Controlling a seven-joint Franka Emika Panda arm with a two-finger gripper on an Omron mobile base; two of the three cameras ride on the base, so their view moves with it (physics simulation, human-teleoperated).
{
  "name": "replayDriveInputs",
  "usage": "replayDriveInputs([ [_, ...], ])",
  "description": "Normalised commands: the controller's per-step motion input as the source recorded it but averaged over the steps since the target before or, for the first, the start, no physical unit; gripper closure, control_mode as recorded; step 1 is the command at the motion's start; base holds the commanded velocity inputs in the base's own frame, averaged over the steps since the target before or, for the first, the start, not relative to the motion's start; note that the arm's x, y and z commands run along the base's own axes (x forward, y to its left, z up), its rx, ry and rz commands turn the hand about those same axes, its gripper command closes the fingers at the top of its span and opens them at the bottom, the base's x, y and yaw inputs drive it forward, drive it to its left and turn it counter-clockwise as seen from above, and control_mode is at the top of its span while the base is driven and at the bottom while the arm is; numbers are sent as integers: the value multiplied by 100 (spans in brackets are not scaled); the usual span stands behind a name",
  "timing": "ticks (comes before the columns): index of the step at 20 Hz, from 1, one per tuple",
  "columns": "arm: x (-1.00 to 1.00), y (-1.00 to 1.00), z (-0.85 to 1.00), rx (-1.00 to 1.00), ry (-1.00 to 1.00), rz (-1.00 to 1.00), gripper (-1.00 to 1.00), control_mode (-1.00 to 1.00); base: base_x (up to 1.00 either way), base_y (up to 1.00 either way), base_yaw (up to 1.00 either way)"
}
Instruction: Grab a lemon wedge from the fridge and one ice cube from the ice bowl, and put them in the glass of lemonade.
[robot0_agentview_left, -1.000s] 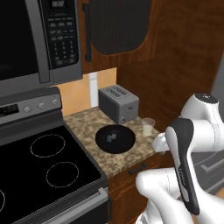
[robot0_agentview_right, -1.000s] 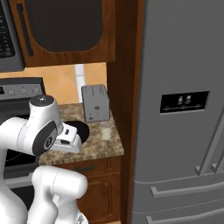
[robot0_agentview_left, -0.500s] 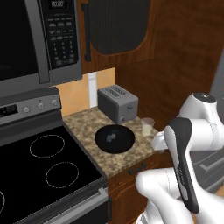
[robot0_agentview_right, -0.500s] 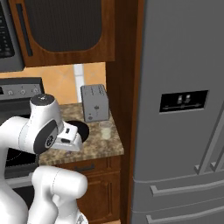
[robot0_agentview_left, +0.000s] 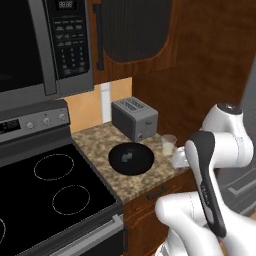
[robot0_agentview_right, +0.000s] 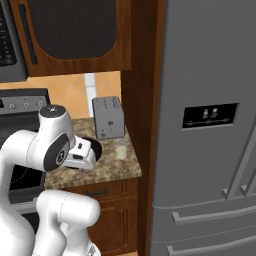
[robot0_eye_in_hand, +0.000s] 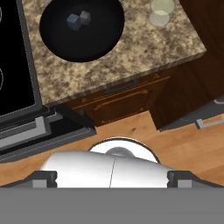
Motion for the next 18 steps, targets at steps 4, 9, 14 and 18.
replayDriveInputs([
  [4,37,19,-12,0,-2,0,-100,-100,0,0,0],
  [9,55,27,-17,0,-2,0,-100,-100,0,0,0],
  [14,68,39,-18,0,-3,3,-100,-100,0,0,0],
  [18,60,44,-26,0,-8,14,-100,-100,0,0,0],
])
